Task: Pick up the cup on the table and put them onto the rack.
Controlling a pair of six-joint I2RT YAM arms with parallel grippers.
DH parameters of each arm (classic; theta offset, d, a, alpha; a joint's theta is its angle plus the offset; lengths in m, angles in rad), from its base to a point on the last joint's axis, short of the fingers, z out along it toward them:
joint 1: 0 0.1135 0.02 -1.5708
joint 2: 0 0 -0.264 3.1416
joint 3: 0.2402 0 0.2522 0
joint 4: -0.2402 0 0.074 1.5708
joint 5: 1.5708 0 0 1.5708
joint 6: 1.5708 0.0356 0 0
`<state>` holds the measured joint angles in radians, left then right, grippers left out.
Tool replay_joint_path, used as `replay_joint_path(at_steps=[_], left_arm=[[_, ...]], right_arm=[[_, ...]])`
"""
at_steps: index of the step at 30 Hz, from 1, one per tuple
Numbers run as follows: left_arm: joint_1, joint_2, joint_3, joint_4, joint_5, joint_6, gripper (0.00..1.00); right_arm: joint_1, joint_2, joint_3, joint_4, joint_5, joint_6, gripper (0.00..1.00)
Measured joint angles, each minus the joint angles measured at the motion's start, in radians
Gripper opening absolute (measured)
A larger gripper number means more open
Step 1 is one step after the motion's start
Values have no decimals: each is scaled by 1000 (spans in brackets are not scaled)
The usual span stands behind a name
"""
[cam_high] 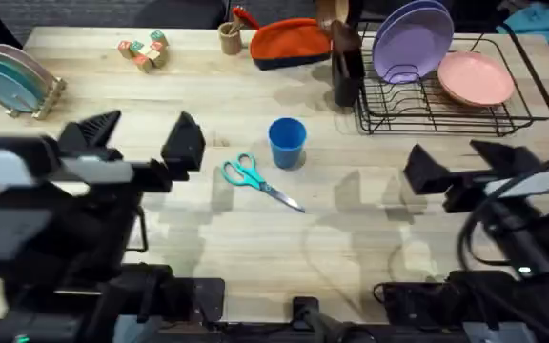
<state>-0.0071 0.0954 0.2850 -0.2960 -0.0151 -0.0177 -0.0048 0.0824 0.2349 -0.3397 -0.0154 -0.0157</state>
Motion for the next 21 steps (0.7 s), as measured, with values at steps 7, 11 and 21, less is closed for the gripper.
replay_joint_path(at_steps=[7,11,21], left_arm=[[0,263,217,-80,3,0,993],[0,484,390,-125,15,0,993],[0,766,661,-291,80,0,993]], right_arm=[[0,262,277,-77,0,0,996],[0,524,494,-147,-5,0,996],[0,815,776,-329,-28,0,995]])
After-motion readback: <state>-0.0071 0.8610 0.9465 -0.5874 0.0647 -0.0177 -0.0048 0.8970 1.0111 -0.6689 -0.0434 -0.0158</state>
